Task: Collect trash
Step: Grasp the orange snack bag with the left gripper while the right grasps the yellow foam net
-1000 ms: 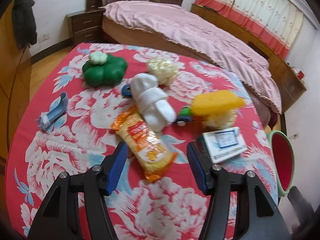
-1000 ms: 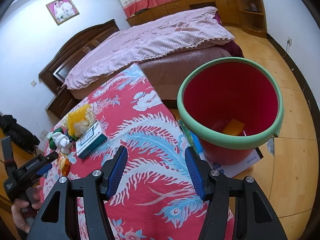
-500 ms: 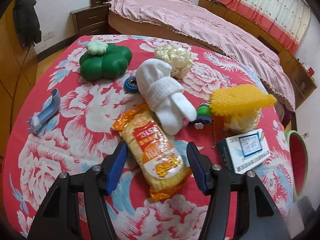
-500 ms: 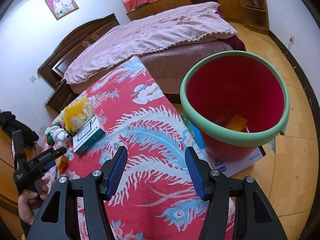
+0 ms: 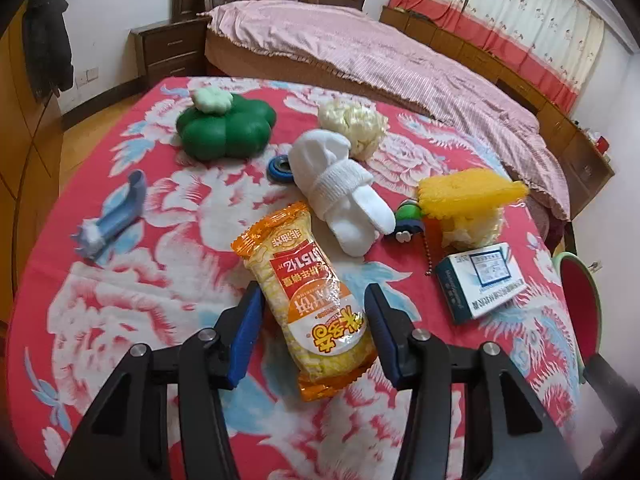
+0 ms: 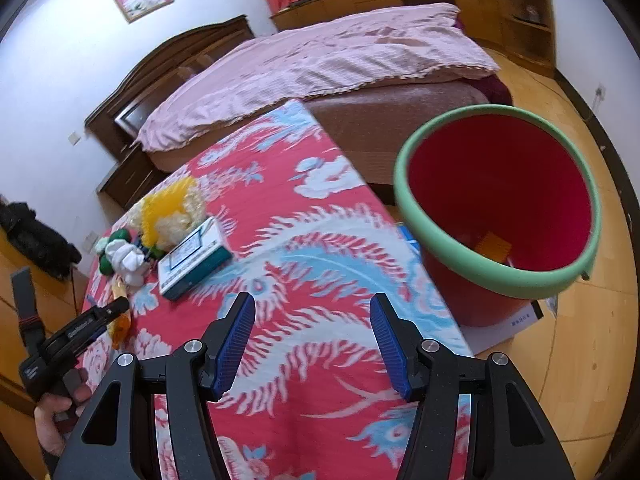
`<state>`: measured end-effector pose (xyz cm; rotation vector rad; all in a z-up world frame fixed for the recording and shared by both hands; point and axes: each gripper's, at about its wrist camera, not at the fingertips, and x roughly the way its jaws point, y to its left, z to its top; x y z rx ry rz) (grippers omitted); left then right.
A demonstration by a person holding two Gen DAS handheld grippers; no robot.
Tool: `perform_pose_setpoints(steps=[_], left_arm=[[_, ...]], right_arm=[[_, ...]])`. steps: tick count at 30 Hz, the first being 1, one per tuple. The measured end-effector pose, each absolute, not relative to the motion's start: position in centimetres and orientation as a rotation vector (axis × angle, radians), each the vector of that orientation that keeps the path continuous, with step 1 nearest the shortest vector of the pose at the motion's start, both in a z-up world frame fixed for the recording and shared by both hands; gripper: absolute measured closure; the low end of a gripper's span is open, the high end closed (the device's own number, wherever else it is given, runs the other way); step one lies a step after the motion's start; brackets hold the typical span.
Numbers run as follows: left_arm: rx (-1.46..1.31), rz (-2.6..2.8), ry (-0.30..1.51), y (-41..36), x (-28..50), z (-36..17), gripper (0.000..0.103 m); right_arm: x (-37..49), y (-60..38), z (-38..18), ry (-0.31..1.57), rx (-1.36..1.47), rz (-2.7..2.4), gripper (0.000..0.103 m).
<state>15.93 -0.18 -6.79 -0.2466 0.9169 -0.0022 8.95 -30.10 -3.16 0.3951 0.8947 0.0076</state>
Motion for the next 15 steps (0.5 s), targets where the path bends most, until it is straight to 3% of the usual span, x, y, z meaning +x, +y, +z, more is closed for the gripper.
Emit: perform_pose_setpoints(steps=[15], left_arm=[[-0.257,0.035,0.812,3.1,15.2,-3.6,0.05]], right_arm=[[14.1,-22.6,-0.8,0.892,0.27,0.165,0.041]])
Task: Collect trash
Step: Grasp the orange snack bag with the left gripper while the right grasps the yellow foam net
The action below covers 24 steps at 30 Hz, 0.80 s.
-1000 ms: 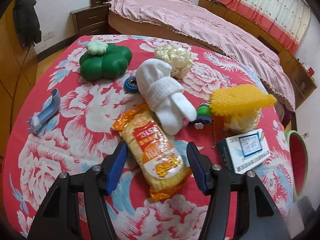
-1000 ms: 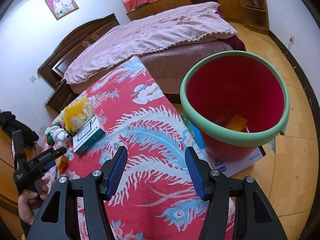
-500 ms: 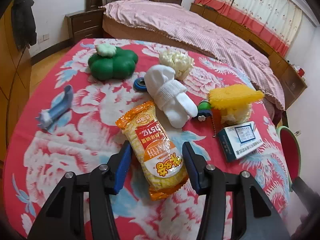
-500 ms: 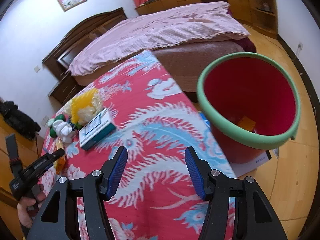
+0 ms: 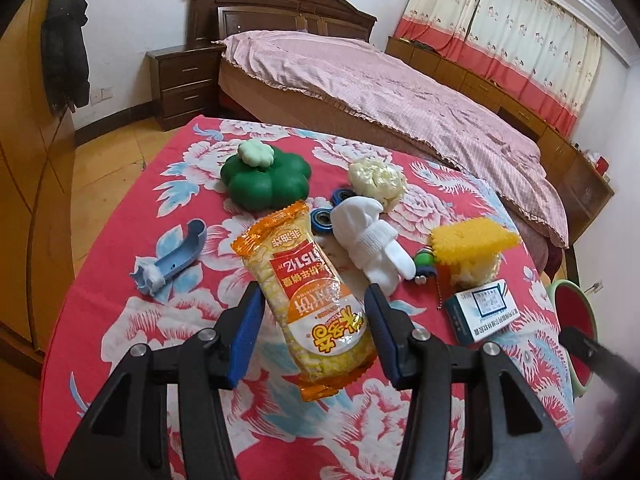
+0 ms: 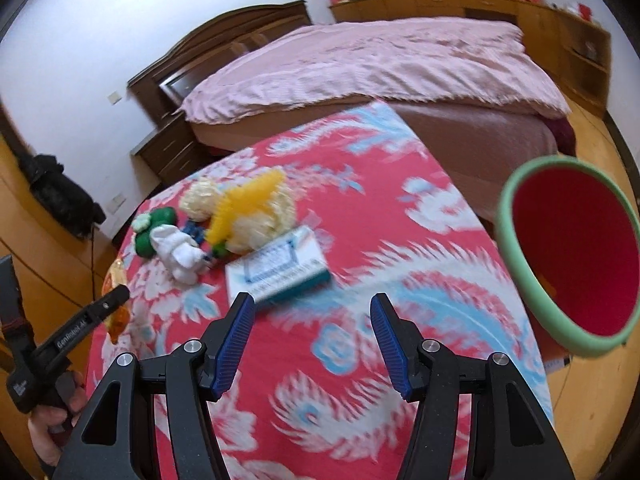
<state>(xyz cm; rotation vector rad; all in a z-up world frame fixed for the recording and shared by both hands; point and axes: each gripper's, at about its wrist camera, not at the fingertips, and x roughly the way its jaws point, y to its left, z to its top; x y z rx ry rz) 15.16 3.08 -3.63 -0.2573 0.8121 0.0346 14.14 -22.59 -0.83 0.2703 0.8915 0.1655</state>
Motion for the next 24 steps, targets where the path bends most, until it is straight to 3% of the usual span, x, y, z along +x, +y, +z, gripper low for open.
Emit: perform_pose_setpoints(steps=[17,19,20,24], left_arm=[[-0.302,0.006,0.812,4.9,16.1,-5.3,0.05],[-0.307,-0.002,0.818,4.9,16.1,-5.6,0.05],[-0.311,-0.005,0.82,5.0,16.2,-5.7,0.05],[-0.32,-0.013,0.821,5.0,16.2,-6.0,0.05]], right_arm=[[22.4,-17.3,-0.6,0.895,0.308,0.174,0.041],[23.0,-17.3,-0.9,0.898,0.324,0.175,0.049],[23.1,-17.2,-1.0,0.9,0.325,0.174,0.06],[23.6,-17.1,-1.4,0.914,0.311,0.158,0.08]])
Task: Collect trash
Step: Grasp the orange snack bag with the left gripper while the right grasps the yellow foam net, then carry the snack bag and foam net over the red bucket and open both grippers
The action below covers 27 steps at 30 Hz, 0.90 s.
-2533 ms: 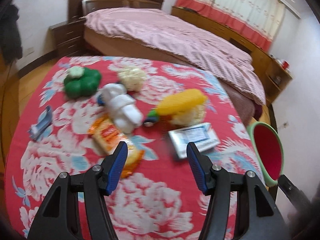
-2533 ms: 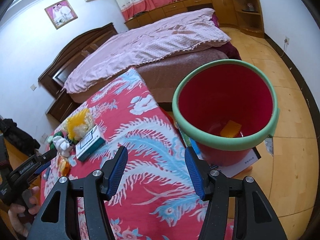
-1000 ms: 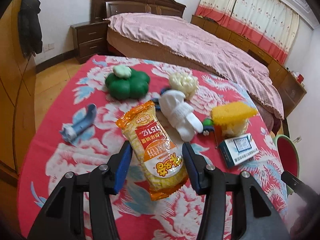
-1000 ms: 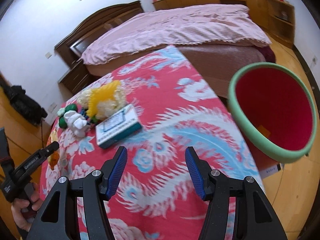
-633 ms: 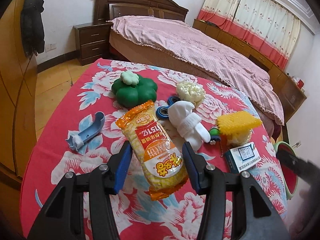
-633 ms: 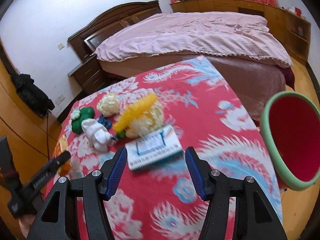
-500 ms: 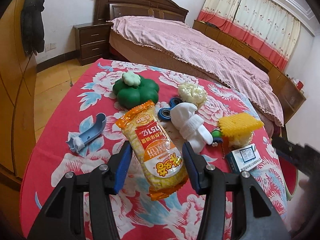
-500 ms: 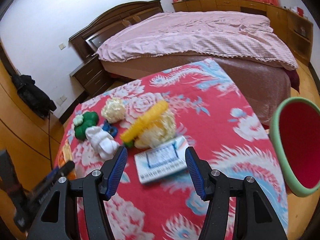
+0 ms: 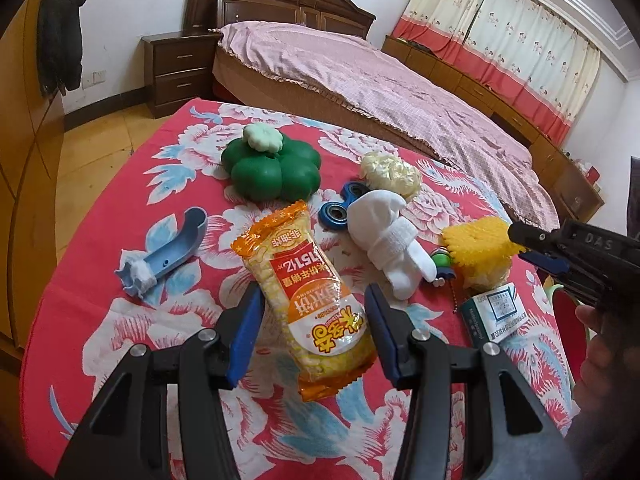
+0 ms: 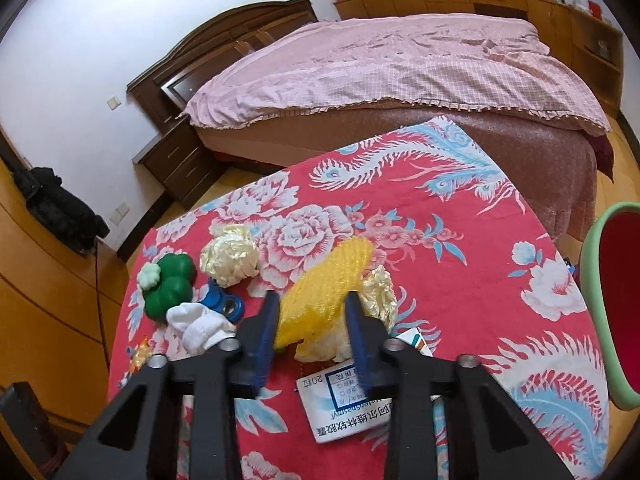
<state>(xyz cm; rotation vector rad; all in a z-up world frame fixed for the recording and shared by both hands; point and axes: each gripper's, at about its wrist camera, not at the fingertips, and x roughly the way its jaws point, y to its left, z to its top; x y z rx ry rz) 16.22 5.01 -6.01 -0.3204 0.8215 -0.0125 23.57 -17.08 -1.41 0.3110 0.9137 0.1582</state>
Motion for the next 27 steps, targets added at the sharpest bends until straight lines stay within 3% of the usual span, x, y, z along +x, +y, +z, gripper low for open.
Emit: perform_pose_setpoints(steps=[6,27], left_arm=[[-0.325,-0.015,0.827,5.0,16.2,-6.2,0.05],[-0.312,-0.124,0.78,2.1,13.5,-2.5,0.051]], right_arm=[[23.0,-17.1,-1.0,0.891,0.288,0.174,0.093],[15.3,-19.7,4.5,0.714,0.287,0.241,0.094]])
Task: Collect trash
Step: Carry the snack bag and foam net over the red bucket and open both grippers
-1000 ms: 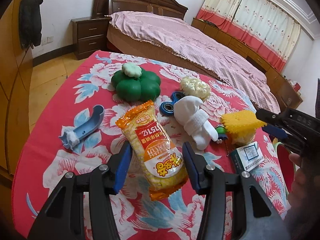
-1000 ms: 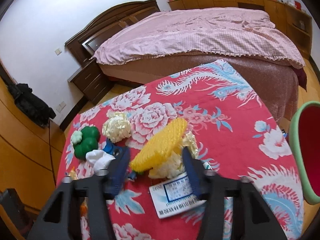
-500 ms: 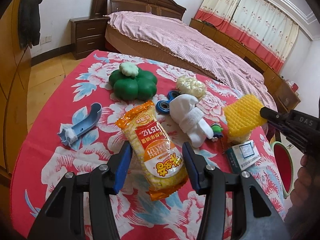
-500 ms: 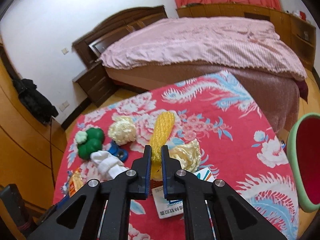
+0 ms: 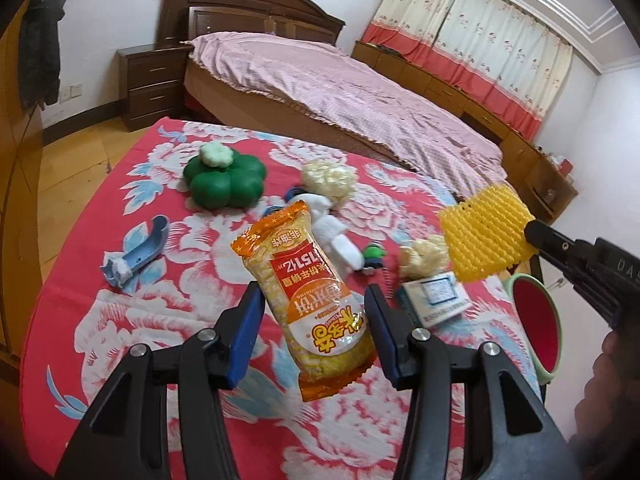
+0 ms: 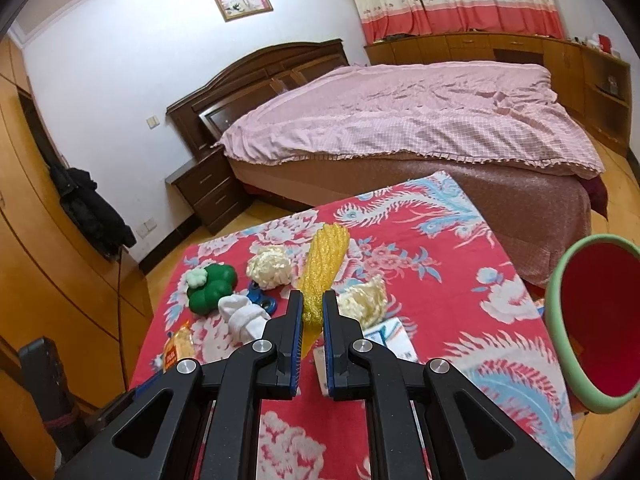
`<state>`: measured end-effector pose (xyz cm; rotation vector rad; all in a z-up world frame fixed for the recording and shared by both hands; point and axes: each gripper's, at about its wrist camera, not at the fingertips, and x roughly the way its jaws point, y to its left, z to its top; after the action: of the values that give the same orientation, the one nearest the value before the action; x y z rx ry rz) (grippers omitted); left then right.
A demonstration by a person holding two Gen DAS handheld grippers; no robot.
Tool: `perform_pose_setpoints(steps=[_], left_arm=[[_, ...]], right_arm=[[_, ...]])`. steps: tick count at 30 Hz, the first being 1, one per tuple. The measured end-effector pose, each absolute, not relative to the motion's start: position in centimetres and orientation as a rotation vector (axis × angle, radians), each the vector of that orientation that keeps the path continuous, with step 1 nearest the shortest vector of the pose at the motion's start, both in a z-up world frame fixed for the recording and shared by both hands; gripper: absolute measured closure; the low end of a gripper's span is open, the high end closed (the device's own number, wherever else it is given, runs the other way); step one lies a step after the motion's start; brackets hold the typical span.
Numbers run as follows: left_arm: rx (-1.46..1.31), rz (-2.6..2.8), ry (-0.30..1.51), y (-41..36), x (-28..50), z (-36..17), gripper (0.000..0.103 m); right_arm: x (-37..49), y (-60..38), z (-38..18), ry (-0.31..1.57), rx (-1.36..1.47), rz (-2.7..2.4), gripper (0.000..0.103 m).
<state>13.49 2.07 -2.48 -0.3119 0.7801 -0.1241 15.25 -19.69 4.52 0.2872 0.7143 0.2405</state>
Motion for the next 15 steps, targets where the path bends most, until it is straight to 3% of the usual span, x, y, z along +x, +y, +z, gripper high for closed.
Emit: perform_pose_setpoints(steps=[15], left_arm=[[-0.279,-0.287,0.789,-3.2,11.6,-0.1,0.051]], right_arm=[[9.1,-25.5,5.8,0.645,0.344,0.138,0.094]])
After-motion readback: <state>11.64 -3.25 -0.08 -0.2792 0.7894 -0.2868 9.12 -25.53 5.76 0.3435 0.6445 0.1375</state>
